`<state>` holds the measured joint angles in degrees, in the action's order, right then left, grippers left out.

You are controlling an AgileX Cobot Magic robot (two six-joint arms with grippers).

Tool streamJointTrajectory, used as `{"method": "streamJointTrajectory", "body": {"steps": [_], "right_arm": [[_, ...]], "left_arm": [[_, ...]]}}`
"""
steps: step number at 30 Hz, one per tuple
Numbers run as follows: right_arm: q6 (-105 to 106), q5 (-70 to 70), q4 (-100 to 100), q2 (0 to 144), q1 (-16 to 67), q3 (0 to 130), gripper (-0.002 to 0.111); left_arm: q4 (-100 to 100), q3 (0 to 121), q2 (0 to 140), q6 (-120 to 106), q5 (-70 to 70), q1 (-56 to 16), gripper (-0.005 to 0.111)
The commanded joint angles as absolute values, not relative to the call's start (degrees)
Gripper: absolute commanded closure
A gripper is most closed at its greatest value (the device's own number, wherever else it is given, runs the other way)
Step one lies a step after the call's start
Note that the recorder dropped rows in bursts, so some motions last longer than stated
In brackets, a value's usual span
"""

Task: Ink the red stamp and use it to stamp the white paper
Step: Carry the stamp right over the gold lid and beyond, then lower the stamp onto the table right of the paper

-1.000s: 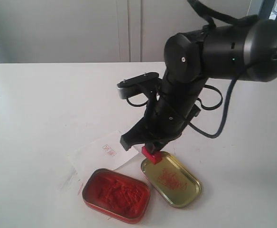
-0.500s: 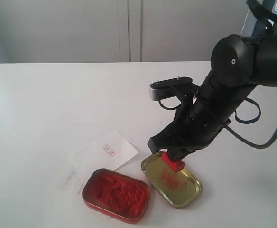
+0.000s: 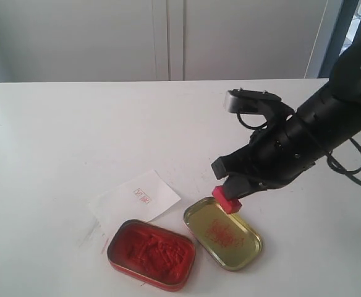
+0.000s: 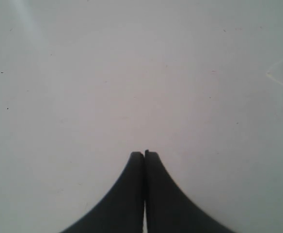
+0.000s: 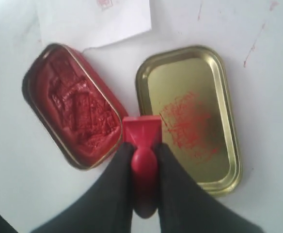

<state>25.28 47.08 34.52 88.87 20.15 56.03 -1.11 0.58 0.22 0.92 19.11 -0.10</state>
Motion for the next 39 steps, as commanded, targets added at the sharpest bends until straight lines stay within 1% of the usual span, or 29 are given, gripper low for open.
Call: {"method": "streamJointTrajectory", "body": {"steps": [1,14,21,30,39], "right_arm": [[31.8,43.3,43.4,88.8,17.8,55.8,0.108],[46.0,36.8,65.9,97.6,17.0,56.0,0.108],[51.7,36.6,74.7,104.5,17.0,59.6,0.108],[51.8,37.2,78.2,111.5,17.0,64.1,0.108],[51.8,37.9,81.6,115.6,17.0,64.7,0.108]], "left_arm": [[-1.2,0.0,0.0,1.1,19.5,-0.1,0.107],[-1.2,0.0,0.0,1.1,19.5,-0.1,0.107],[-1.2,0.0,0.0,1.1,19.5,-0.1,0.107],[-1.2,0.0,0.0,1.1,19.5,-0.1,0.107],[-1.2,0.0,0.0,1.1,19.5,-0.1,0.107]]}}
